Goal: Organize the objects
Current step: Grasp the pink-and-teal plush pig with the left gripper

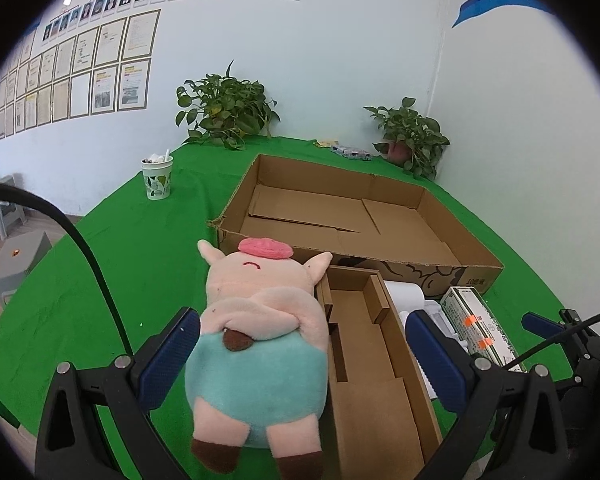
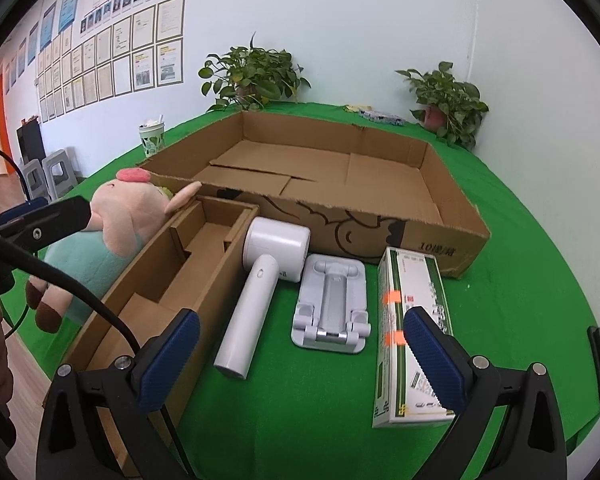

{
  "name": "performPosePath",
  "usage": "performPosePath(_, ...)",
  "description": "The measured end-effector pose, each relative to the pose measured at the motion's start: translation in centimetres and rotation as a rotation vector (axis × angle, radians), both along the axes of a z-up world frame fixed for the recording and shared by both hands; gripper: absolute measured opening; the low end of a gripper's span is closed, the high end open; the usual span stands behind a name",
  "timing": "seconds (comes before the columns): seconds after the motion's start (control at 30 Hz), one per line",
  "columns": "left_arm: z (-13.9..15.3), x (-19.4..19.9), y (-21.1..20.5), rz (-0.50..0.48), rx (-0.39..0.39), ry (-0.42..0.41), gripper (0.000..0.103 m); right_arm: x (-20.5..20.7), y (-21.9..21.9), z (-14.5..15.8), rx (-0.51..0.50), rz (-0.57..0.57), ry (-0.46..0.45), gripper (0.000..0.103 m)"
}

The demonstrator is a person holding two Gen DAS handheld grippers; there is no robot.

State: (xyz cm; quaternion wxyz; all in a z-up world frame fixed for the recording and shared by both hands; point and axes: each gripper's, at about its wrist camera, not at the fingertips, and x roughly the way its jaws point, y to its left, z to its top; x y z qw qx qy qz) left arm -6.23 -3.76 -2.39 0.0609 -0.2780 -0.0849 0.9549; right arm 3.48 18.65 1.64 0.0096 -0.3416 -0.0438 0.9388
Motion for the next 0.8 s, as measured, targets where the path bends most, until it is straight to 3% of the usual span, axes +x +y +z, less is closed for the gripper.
performPosePath(0.13, -0.7, 0.3, -3.2, -0.023, 0.126, -0.019, 0.102, -0.6, -0.3, 1.6, 0.005, 0.036, 0.006, 0.102)
performPosePath(0.23, -2.0, -0.1, -4.8, -0.052, 0.195, -0.076, 0.102, -1.1, -1.6, 3.6, 0.037, 0.112, 0.021, 0.102)
performPosePath(0.37, -4.2, -0.5, -5.6, -0.109, 0.274, -0.135, 0.102, -1.3, -5.3, 7.6, 0.076, 0.322, 0.08, 0.102)
performPosePath(0.5, -5.8, -0.8, -5.4, -0.13, 0.289, -0.164, 0.101, -1.7, -9.8, 11.1, 0.022, 0.588, 0.083, 0.102)
performPosePath(0.57, -6.7, -1.0, -5.5, -0.135, 0.277, -0.183, 0.079, -2.6, -11.7, 11.4, -0.009, 0.675, 0.05, 0.102)
performPosePath(0.8, -7.5, 1.1, -7.5, -0.112, 0.363, -0.148, 0.067, -8.0, -16.0, 7.6, -0.117, 0.731, -0.132, 0.102)
